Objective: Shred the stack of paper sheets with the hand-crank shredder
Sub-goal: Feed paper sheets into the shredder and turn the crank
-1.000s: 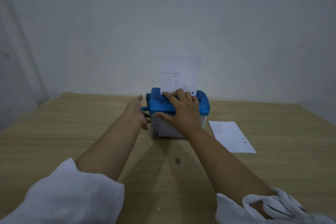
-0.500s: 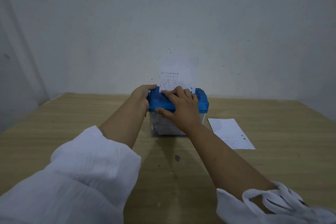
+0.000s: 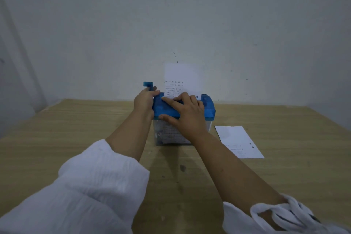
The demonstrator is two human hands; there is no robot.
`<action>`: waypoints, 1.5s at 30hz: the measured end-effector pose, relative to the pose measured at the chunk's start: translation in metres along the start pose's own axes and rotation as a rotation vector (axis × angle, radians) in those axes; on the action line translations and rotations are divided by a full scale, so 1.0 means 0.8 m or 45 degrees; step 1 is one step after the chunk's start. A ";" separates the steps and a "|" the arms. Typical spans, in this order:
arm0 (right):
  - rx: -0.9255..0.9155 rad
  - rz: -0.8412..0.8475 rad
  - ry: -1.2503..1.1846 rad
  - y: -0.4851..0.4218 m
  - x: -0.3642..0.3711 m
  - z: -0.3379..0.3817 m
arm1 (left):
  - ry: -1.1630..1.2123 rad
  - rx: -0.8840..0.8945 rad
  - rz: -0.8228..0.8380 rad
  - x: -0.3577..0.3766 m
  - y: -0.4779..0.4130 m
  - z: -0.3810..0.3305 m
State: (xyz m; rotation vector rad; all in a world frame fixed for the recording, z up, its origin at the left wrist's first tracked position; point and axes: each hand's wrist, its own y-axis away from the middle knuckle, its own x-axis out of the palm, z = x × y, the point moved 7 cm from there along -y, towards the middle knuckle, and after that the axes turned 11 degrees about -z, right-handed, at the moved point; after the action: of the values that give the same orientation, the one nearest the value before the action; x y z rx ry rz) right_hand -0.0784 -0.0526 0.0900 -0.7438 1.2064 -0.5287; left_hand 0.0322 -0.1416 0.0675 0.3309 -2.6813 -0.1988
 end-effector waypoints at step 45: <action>0.034 0.036 0.014 -0.002 0.000 0.002 | -0.281 -0.253 -0.141 -0.056 0.011 0.035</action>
State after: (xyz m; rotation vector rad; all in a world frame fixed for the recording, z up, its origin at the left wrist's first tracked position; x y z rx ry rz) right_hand -0.0767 -0.0536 0.0916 -0.7013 1.2166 -0.5253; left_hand 0.0575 -0.1188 0.0267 0.4162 -2.8290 -0.5615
